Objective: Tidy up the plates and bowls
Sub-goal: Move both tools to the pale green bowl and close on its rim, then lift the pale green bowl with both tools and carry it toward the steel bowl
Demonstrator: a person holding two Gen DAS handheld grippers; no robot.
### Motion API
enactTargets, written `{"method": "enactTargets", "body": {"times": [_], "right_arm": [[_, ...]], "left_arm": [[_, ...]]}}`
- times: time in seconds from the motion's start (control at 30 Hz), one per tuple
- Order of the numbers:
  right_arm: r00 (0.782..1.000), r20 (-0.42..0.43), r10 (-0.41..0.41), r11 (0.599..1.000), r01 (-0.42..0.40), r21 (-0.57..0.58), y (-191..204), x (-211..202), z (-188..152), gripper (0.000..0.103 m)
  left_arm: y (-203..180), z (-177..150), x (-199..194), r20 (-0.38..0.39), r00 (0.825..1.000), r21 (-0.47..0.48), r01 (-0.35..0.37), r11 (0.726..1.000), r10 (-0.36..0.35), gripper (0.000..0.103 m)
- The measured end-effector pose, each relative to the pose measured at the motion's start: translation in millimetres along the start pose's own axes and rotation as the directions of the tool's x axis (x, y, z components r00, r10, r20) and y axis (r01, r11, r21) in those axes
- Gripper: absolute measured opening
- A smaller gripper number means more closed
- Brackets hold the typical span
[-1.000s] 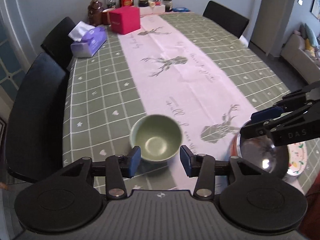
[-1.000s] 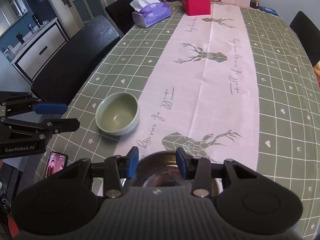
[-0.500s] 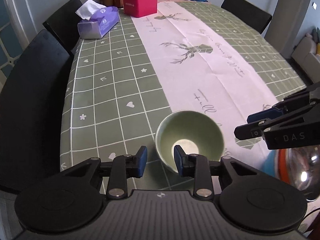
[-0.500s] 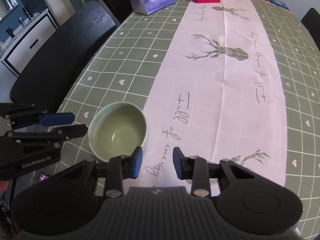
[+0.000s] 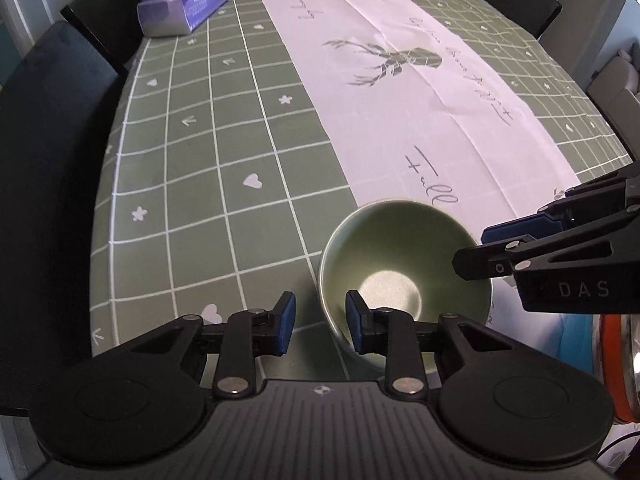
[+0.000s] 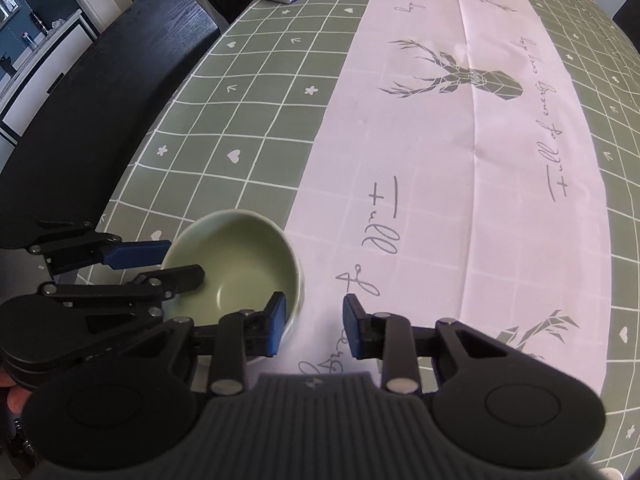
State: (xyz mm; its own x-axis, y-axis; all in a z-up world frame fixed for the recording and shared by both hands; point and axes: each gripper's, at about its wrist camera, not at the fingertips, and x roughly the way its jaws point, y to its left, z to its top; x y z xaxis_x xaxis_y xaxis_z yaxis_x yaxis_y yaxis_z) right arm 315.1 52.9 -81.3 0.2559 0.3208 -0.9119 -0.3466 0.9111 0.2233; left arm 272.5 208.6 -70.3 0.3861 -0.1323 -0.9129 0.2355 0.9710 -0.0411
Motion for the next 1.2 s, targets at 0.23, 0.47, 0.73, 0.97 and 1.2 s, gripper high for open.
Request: {"method": "enactTargets", "body": {"times": [0.23, 0.47, 0.73, 0.97, 1.2], "right_arm": [[1.0, -0.022, 0.001, 1.0, -0.001, -0.008, 6, 10, 3, 0.011], [1.0, -0.021, -0.019, 0.999, 0.018, -0.027, 11, 9, 3, 0.007], [1.0, -0.03, -0.009, 1.0, 0.008, -0.027, 11, 2, -2, 0.006], [1.0, -0.006, 0.013, 0.999, -0.014, -0.047, 16, -22, -10, 0.006], [0.998, 0.039, 0.039, 0.997, -0.036, -0.07, 24, -64, -18, 0.006]], "left_arm": [[0, 2, 10, -0.037, 0.999, -0.032, 0.034, 0.999, -0.035, 0.015], [0, 3, 9, -0.05, 0.998, -0.076, 0.026, 0.997, -0.03, 0.013], [-5, 3, -3, -0.065, 0.998, -0.087, 0.016, 0.996, -0.022, 0.011], [-13, 0, -33, -0.046, 0.999, -0.079, 0.002, 0.997, -0.005, 0.012], [-27, 0, -78, -0.015, 1.0, -0.074, -0.022, 0.997, 0.021, 0.012]]}}
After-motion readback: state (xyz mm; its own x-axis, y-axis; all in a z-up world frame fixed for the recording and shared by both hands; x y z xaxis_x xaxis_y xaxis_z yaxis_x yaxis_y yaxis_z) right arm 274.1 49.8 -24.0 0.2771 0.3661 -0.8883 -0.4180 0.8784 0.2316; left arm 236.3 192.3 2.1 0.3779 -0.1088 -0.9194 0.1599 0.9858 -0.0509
